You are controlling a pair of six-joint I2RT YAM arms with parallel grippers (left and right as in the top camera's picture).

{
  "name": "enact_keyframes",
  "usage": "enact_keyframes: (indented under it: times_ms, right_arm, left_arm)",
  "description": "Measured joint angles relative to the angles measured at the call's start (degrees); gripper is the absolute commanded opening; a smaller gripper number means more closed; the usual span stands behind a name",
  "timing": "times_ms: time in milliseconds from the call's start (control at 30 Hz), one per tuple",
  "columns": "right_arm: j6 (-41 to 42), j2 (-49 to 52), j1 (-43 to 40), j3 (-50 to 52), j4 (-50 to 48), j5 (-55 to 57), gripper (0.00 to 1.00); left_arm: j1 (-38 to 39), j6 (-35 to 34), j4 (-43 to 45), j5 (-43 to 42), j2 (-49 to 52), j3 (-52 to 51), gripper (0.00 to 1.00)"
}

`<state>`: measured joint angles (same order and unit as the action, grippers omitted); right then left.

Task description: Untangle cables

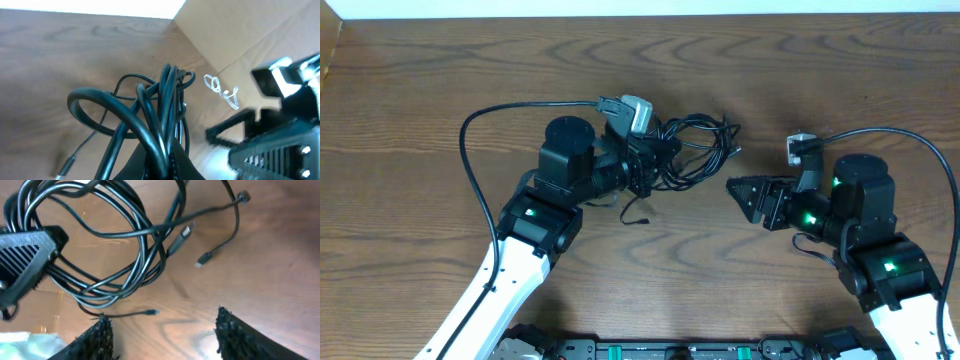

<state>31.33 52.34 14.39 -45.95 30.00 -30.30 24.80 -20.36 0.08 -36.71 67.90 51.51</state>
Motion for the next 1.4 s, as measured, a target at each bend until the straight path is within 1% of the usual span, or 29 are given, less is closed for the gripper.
enact_keyframes:
  times_ms: [167, 233, 300, 333, 433, 467, 600, 767, 833, 900, 933, 1000, 1267, 1400]
  right_arm:
    - [6.2, 1.6, 0.7, 0.0, -1.8, -1.2, 0.68]
    - [9.9, 3.0, 1.6, 0.0, -3.0, -1.3, 0.68]
    - [13.4, 5.0, 2.7, 0.0, -5.3, -1.4, 0.64]
    - [14.7, 6.3, 3.4, 0.0, -6.8, -1.4, 0.56]
    - [17.8, 10.3, 5.6, 0.0, -9.9, 0.2, 0.09]
    - [18.5, 11.7, 6.0, 0.0, -10.8, 1.6, 0.01]
    - [19.1, 14.7, 6.7, 0.0, -11.2, 6.0, 0.01]
    - [17.2, 14.8, 7.1, -0.3, -8.3, 13.0, 0.01]
    - [16.8, 14.8, 7.0, -0.6, -5.6, 16.1, 0.01]
    - [16.5, 14.8, 6.4, -0.6, -3.5, 18.4, 0.01]
    - [16.4, 14.9, 5.7, -0.6, -2.7, 19.5, 0.01]
    - [16.2, 14.9, 4.6, -0.6, -2.1, 20.6, 0.01]
    - [10.8, 15.0, 3.8, -0.6, 0.6, 23.9, 0.01]
    - [9.6, 15.5, 1.4, -0.4, 3.8, 27.8, 0.01]
  left_arm:
    - [0.0, -7.3, 0.0, 0.0, 0.0, 0.0, 0.08]
    - [0.0, -10.6, 0.0, 0.0, 0.0, 0.0, 0.08]
    - [0.1, -12.9, 0.0, 0.0, 0.0, 0.0, 0.08]
    - [0.3, -13.9, 0.0, 0.0, 0.0, 0.0, 0.08]
    - [1.6, -15.9, 0.0, 0.2, 0.0, 0.0, 0.08]
    - [2.1, -16.1, -0.1, 0.4, 0.0, 0.0, 0.08]
    - [3.6, -17.1, -0.7, 0.5, 0.6, 0.0, 0.08]
    - [3.6, -17.3, -0.9, 0.5, 1.1, 0.0, 0.08]
    - [3.8, -17.4, -1.3, 0.4, 1.1, -0.1, 0.16]
    - [3.9, -17.6, -1.4, 0.3, 1.1, -0.1, 0.17]
    - [3.9, -17.6, -1.5, 0.2, 1.1, -0.1, 0.22]
    - [3.9, -17.8, -1.9, 0.0, 1.1, -0.1, 0.23]
    - [3.9, -18.1, -2.2, 1.6, 1.1, -0.1, 0.23]
    - [3.3, -17.8, -1.6, 6.7, 0.8, 0.0, 0.23]
